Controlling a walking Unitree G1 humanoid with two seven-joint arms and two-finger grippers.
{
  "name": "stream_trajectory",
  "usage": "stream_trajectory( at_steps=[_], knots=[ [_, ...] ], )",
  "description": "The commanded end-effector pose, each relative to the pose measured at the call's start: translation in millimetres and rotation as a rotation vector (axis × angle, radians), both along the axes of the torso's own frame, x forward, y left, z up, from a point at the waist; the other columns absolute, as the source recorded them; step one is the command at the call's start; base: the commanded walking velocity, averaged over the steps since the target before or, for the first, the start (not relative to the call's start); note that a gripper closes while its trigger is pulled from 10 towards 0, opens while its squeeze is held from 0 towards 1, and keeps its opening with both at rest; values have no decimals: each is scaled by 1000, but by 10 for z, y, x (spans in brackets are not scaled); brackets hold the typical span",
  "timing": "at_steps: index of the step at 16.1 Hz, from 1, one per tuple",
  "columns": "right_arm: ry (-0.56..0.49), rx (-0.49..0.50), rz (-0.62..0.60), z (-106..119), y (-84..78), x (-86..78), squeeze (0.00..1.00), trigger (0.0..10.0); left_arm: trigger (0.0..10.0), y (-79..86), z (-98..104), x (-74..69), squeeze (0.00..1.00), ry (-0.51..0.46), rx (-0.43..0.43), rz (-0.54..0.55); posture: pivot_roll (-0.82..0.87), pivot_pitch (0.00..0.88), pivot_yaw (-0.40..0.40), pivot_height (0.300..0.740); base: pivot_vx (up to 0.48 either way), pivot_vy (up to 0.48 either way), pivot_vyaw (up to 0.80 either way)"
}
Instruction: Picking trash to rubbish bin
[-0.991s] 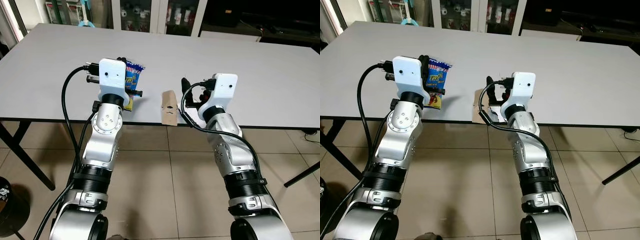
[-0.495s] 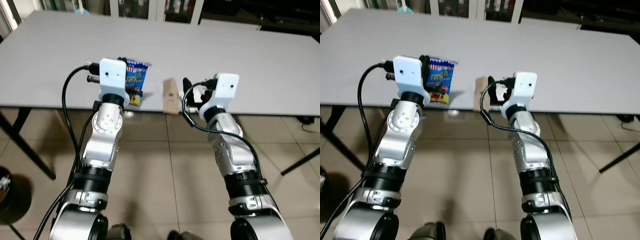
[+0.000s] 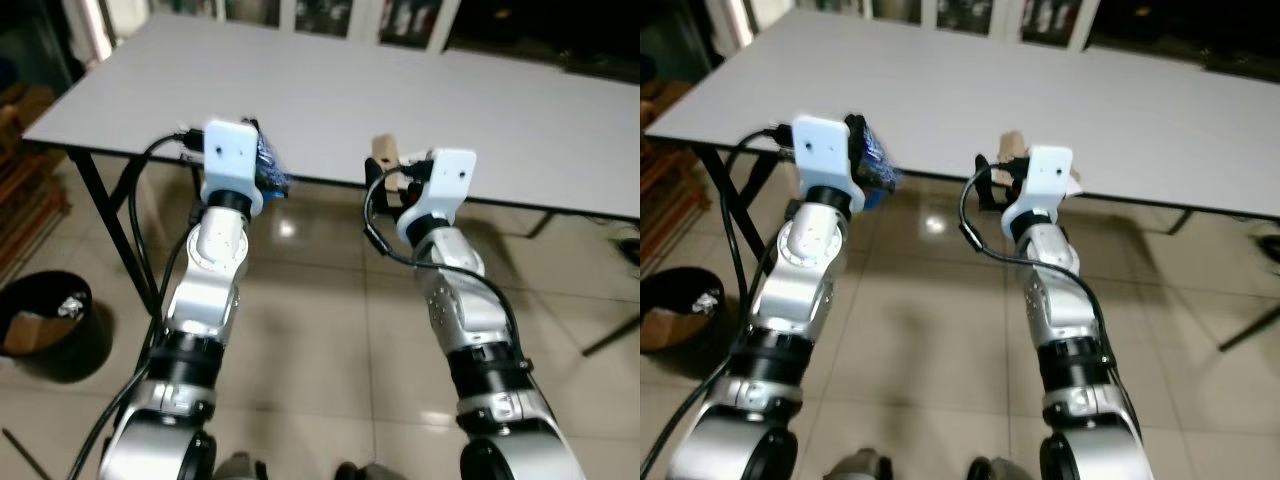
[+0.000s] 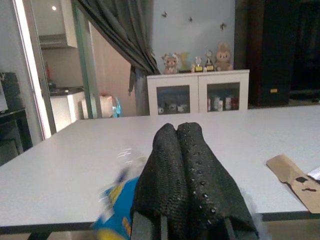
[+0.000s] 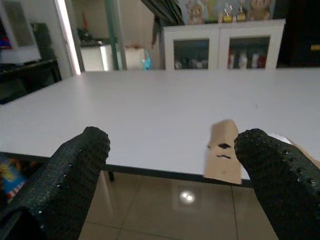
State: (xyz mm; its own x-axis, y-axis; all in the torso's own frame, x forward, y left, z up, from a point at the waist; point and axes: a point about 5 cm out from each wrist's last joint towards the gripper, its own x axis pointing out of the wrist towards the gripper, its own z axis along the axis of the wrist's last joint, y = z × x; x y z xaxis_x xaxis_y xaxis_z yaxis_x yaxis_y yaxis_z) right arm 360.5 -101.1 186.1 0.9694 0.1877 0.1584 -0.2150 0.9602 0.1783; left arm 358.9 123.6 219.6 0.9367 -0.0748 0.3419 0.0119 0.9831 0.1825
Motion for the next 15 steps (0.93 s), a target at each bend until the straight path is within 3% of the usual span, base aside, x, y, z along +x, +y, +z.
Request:
stream_trajectory(
  at_steps=[1,6,9,12,13,15],
  knots=[
    [1,2,-20,-8,-75,-6,0,10000,10000,-62,5,-7,0,2,2,-24,-30,50,-99,740,-266,0,0],
    [7,0,-20,-30,-77,-7,0,10000,10000,-58,-17,-4,0,10,2,-21,-31,53,-99,740,-50,0,0],
    [33,-11,-20,-107,-102,-10,0,10000,10000,-27,-185,19,0,93,-1,-11,-32,53,-98,740,0,0,0],
    [134,-57,-26,-410,-223,-28,0,10000,10000,96,-554,17,0,243,-22,-6,-33,53,-100,740,0,0,0],
    [204,-82,-23,-614,-287,-63,0,10000,10000,196,-767,-4,0,327,-35,4,-32,55,-101,740,0,0,0],
    [344,-128,-28,-1009,-413,-170,0,10000,10000,366,-1216,-105,0,508,34,24,-31,56,-104,740,0,0,0]
  ],
)
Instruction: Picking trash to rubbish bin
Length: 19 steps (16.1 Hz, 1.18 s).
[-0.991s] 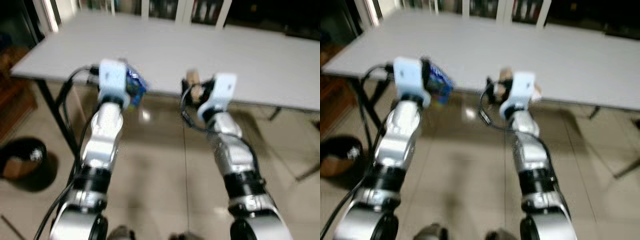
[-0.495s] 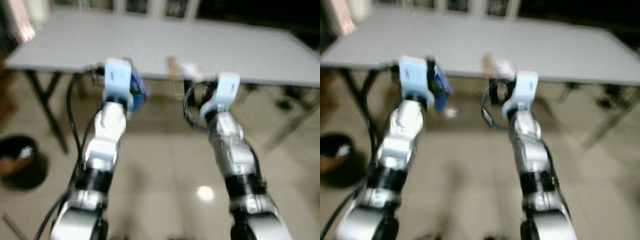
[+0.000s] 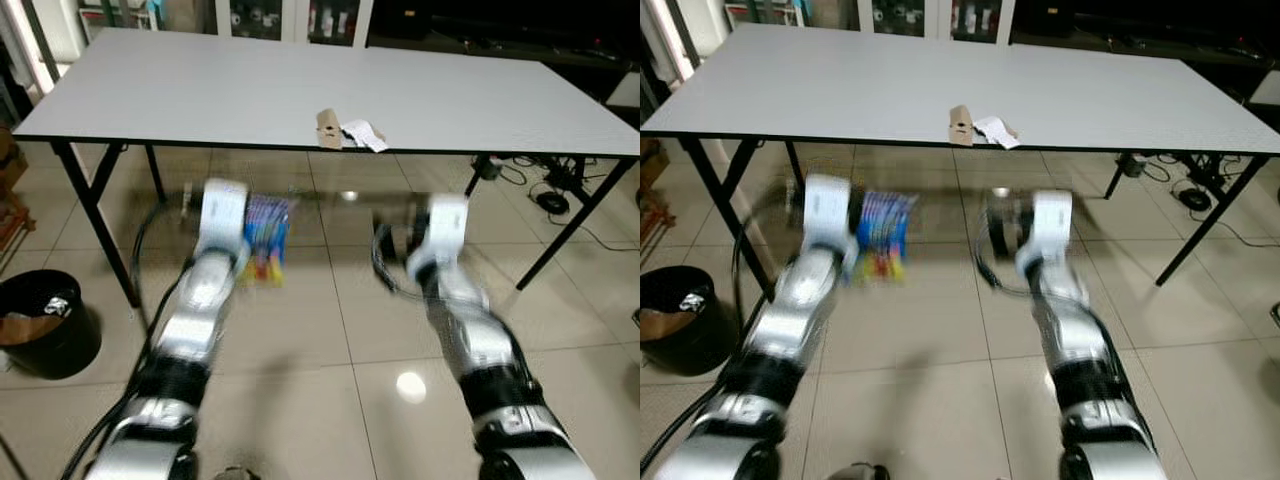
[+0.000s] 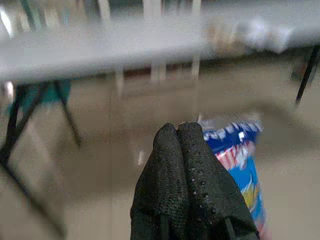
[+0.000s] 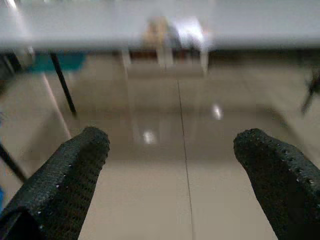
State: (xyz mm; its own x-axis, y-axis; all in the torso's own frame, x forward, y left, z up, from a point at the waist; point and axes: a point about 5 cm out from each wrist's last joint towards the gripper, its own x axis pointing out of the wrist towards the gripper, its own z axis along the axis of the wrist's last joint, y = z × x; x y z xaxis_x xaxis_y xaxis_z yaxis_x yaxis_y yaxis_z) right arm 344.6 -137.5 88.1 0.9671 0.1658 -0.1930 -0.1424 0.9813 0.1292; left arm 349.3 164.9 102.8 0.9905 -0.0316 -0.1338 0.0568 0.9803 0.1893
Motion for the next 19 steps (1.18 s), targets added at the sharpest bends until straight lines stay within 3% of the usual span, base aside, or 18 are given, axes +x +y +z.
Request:
stream_trajectory(
  at_steps=[1,2,4,5,11,17,19],
  knots=[
    [45,-35,-7,-140,-86,-54,0,10000,10000,-2,-172,-52,0,77,10,-19,-31,56,-105,740,0,0,0],
    [147,-57,-38,-390,-185,-167,0,10000,10000,19,-230,-68,0,131,67,-13,-31,57,-105,740,0,0,0],
    [359,-94,-58,-900,-308,-522,0,10000,10000,194,-859,-449,0,361,135,18,-34,58,-107,740,0,0,0],
    [404,-100,-50,-1003,-313,-618,0,10000,10000,220,-970,-543,0,403,144,22,-33,60,-108,740,0,0,0],
    [594,-118,-21,-1396,-309,-1045,0,10000,10000,284,-1414,-997,0,564,150,56,-28,57,-118,740,0,0,0],
    [690,-77,-26,-1568,-283,-1296,0,10000,10000,350,-1610,-1268,0,660,147,106,-19,40,-121,740,0,0,0],
    [692,-76,-20,-1580,-272,-1315,0,10000,10000,360,-1628,-1297,0,665,136,115,-20,34,-121,740,0,0,0]
  ],
)
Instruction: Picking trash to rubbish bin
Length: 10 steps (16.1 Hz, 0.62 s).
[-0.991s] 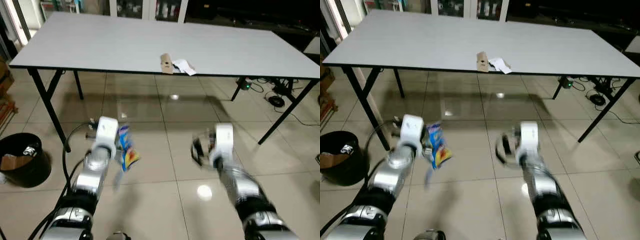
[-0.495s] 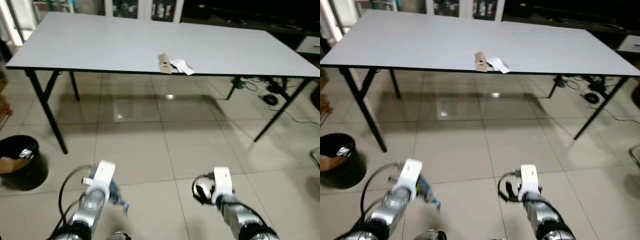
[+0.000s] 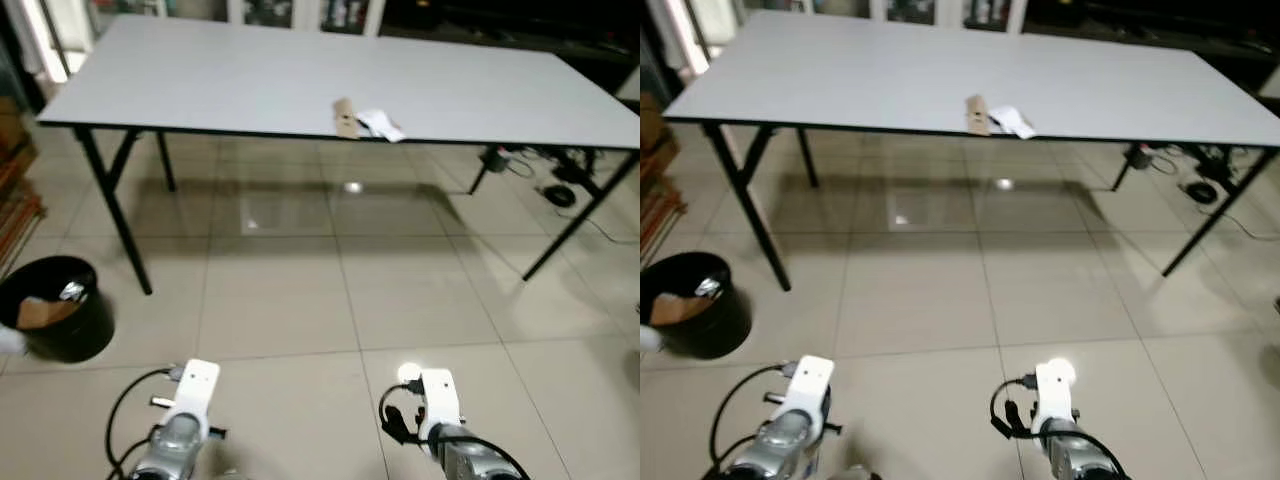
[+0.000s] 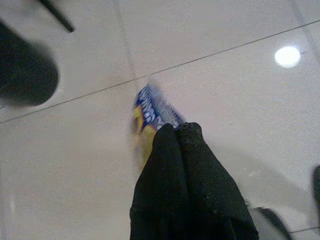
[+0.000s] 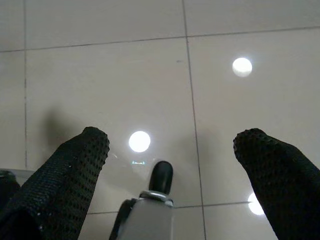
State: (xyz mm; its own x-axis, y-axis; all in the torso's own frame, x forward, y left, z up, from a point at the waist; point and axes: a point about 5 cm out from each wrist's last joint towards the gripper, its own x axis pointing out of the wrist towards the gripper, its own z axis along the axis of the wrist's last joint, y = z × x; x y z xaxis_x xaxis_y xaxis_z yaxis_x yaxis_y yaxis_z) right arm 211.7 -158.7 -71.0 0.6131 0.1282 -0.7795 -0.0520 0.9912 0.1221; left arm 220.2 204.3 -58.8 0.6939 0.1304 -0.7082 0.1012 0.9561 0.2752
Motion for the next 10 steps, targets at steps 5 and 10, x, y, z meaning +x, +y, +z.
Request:
stream_trajectory(
  at_steps=[5,10],
  knots=[
    [-2,0,-22,1,-62,-4,0,10000,10000,-18,-27,-34,0,3,-2,18,-18,22,-122,740,0,0,0],
    [-25,-14,16,18,-29,23,0,10000,10000,-13,-31,-43,0,-4,0,34,-14,18,-123,740,0,0,0]
  ],
)
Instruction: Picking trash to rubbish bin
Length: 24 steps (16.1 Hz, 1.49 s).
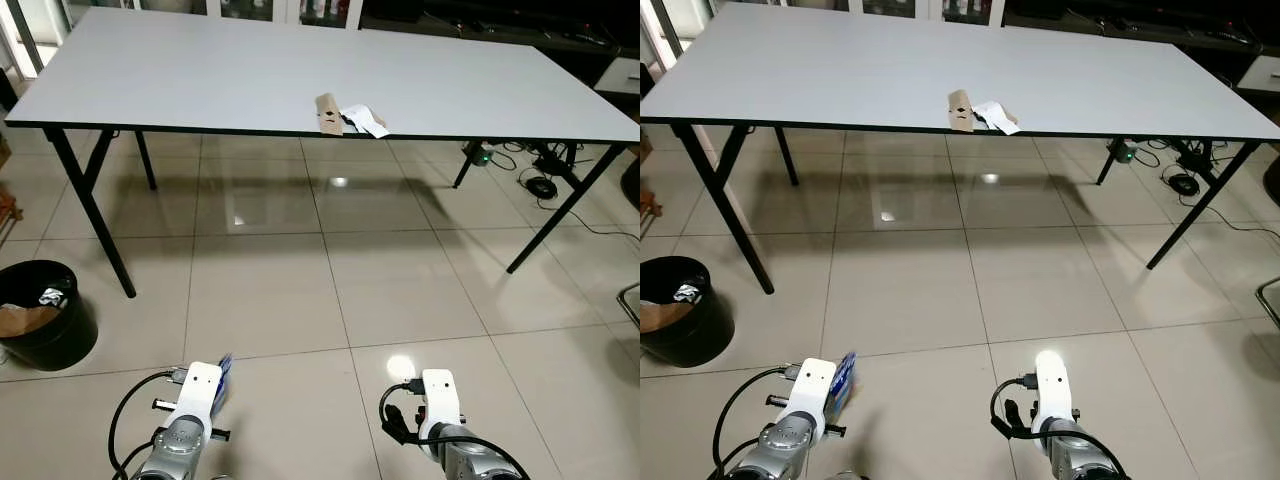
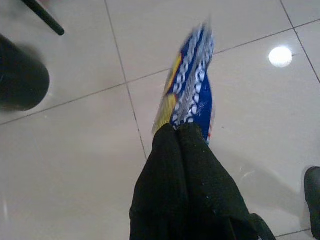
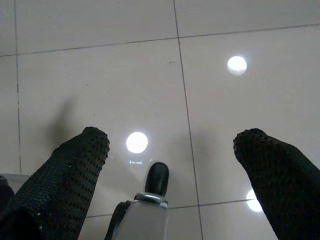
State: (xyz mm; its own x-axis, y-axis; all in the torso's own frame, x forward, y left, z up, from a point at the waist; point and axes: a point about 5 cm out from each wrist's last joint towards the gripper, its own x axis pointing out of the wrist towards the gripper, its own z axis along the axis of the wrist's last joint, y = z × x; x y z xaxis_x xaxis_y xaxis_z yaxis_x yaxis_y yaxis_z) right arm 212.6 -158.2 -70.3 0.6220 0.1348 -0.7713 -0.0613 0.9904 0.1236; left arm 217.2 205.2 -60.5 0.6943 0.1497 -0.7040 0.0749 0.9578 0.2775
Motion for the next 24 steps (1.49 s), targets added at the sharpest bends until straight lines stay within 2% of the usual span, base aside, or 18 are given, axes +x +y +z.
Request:
stream_trajectory(
  at_steps=[1,24],
  knots=[
    [-14,-18,9,12,-35,15,0,10000,10000,-21,-14,-14,0,2,-2,9,-14,18,-123,740,0,0,0],
    [-38,-6,6,48,-5,76,0,10000,10000,6,31,50,0,-31,-10,52,-18,57,-126,740,0,0,800]
  ],
)
